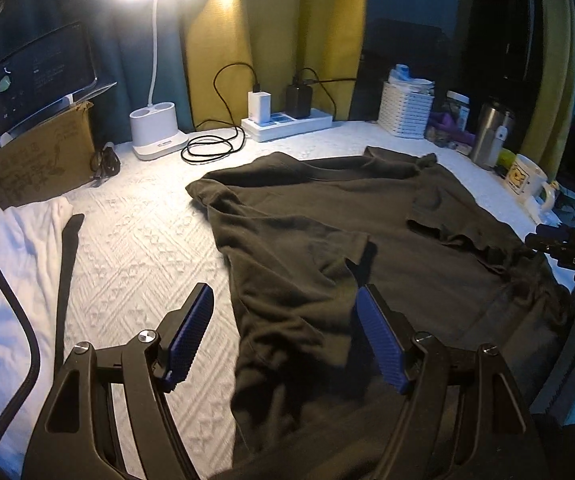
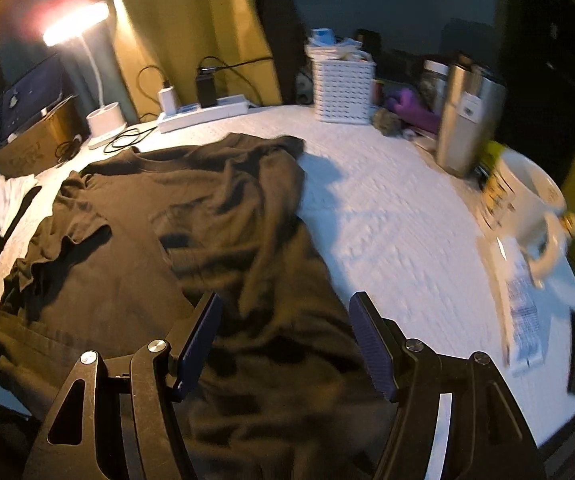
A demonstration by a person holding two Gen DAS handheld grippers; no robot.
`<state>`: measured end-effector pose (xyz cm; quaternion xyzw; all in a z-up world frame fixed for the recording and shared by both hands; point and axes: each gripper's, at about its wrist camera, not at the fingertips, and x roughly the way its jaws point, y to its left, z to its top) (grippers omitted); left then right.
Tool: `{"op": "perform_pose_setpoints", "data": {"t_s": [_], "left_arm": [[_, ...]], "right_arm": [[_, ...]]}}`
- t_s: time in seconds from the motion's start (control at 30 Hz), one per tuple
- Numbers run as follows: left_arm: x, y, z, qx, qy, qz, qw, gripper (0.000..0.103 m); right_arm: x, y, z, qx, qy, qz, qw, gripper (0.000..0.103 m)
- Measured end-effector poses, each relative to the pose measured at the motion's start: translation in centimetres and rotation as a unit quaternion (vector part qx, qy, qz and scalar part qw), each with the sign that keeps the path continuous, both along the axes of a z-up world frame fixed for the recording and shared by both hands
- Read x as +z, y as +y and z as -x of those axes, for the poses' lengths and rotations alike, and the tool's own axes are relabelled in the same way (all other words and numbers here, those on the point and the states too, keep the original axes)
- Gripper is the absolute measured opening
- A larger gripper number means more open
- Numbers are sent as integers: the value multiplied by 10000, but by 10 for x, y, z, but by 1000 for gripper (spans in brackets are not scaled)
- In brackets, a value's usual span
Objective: Fold small clothes
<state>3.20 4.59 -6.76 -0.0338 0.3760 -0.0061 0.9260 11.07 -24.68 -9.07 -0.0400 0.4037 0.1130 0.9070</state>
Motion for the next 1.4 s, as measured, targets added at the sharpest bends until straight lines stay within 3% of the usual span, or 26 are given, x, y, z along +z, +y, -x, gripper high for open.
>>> {"op": "perform_pose_setpoints", "data": {"t_s": [0.3, 0.53, 0.67, 0.7, 0.73, 0.83, 1.07, 1.3, 1.4], "left_arm": [[-10, -4, 34, 54, 97, -72, 9999, 75], [-30, 14, 60, 290, 392, -51, 9988, 75], [-45, 26, 73, 417, 611, 24, 9973, 75], [-48, 28, 76, 413, 660, 68, 9969, 75], [-50, 30, 78, 386, 697, 136, 9967, 75], [-56, 38, 81, 352, 812, 361, 9954, 75], [-57, 29, 84, 95, 807, 664, 9945, 73], [-52, 13, 84, -54, 668, 471, 9966, 15], [-41, 9, 87, -111, 489, 413, 9979, 10]], "right_arm": [[-14, -23, 35, -89, 44, -59, 9999, 68], [-23, -35, 27, -416, 83, 63, 9991, 68], [-34, -30, 23, -301, 150, 100, 9994, 68], [-36, -26, 24, -256, 144, 166, 9994, 64], [-38, -22, 25, -204, 140, 286, 9993, 48], [-39, -10, 30, -121, 21, 699, 9975, 22], [-28, -2, 45, -54, -222, 989, 9948, 14], [-3, -11, 56, -67, -469, 685, 9965, 14], [8, -13, 62, -45, -574, 517, 9970, 13]]}}
